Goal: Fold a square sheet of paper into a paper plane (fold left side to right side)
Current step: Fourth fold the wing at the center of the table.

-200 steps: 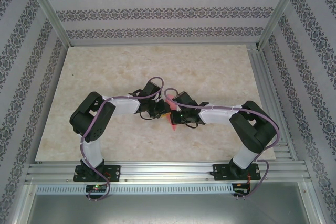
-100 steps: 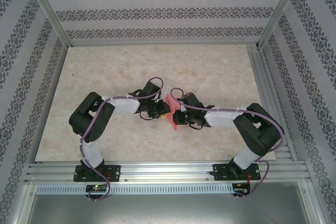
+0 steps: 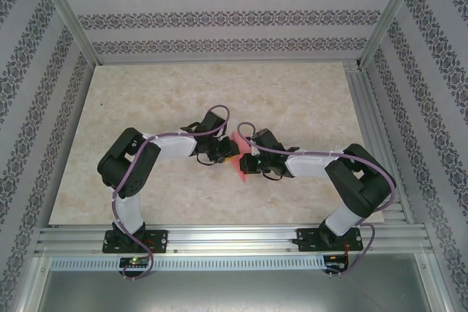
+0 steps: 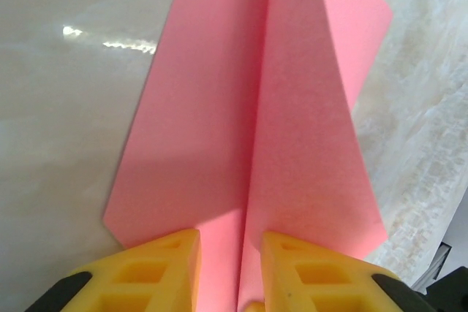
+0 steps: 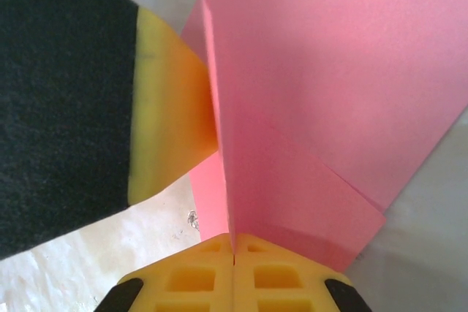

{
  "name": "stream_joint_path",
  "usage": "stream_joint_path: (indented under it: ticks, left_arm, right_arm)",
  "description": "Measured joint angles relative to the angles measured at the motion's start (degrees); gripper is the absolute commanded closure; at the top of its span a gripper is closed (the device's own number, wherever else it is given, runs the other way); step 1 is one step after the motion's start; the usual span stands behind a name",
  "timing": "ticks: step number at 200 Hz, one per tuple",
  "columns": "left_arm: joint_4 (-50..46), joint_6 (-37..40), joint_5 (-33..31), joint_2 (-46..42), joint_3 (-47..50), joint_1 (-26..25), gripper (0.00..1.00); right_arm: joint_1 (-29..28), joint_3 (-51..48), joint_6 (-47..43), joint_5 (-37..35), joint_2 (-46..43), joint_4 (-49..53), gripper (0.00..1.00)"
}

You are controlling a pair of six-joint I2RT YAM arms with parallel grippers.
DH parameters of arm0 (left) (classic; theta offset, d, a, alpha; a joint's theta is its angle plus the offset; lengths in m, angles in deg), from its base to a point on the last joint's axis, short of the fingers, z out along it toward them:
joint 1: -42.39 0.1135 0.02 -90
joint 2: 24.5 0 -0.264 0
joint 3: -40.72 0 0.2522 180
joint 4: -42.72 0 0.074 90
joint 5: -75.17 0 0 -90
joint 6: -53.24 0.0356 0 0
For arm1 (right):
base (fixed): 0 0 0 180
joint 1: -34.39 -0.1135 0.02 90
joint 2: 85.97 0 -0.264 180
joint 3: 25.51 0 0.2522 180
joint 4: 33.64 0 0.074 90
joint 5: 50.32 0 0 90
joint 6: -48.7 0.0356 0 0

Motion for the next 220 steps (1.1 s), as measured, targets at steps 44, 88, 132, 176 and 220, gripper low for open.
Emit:
stream_joint_path:
  ticks: [44,88,132,176,220]
  left_arm:
    - [-0.9,0.0,-0.4,0.6,-0.3,-0.5,0.70]
    - [-1.1,0.1,-0.6,0.6,-0.6,-0.6,0.70]
    - [-1.1,0.2,-0.6,0.6,-0.6,-0.7,0.70]
    - [-1.1,0.3,-0.6,0.6,-0.6,-0.7,0.70]
    - [-1.2,0.5,-0.6,0.6,-0.6,-0.7,0.70]
  right_arm:
    - [0.7,-0.1,-0.5,1.0,-0.7,0.0,0.76]
    - [3.7,-2.0,-0.7,1.9,-6.5,0.6,0.59]
    - [4.7,-2.0,0.5,2.9,-6.9,0.7,0.52]
    - [3.8,-2.0,0.9,3.2,-4.3,0.8,0.49]
    - [2.4,-1.7,1.1,3.2,-2.1,0.5,0.49]
